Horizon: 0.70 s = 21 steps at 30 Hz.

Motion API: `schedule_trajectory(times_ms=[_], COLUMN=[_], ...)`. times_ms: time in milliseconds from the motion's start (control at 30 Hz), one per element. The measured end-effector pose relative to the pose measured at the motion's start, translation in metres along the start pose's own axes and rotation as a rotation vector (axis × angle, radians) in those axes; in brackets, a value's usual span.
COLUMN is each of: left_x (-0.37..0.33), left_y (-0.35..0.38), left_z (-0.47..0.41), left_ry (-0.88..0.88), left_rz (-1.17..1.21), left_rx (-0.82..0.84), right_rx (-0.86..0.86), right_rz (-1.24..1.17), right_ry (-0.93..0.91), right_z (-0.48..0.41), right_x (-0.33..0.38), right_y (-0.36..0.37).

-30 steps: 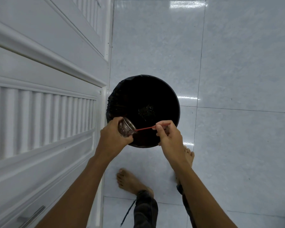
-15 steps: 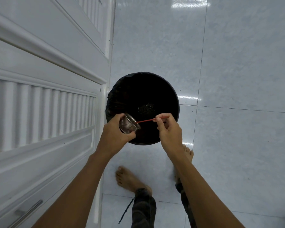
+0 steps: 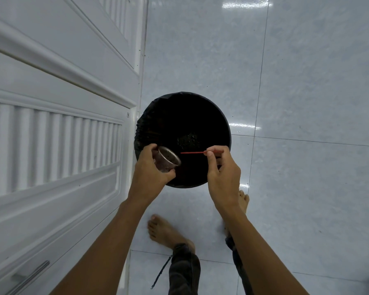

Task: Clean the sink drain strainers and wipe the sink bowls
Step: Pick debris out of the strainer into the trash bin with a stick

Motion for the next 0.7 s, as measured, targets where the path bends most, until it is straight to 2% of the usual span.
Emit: schedule_trajectory(times_ms=[167, 367, 533, 600, 700], left_x=[-0.008, -0.030, -0.034, -0.034, -0.035], left_y=[0.004, 0.014, 0.008, 0.005, 0.004], left_z=[0.000, 0.003, -0.001, 0.000, 0.002], left_ry=[0.069, 0.208, 0.211, 0.226, 0.250], left_rz=[0.015, 0.102, 0.124, 0.100, 0.070], left_rx=[-0.110, -0.137, -0.184, -0.176, -0.165], right_rx=[0.097, 0.056, 0.188, 0.144, 0.072], right_rz=[-0.078, 0.054, 0.205, 0.253, 0.202], right_ry=[-0.063, -0.165, -0.274, -0.293, -0.262], right_z=[0.005, 0.002, 0.017, 0.015, 0.008], right_x=[0.017, 0.036, 0.040, 0.038, 0.039], right_y=[-0.010, -0.004, -0.004, -0.015, -0.019])
Point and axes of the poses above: each hand's wrist, its own z-axis away from the middle knuckle, its own y-axis out of the palm, x = y × z, the point moved 2 cm from there along -z, towards the middle knuckle, and after that the axes turned 1 degree about x, right-handed, at the moved point
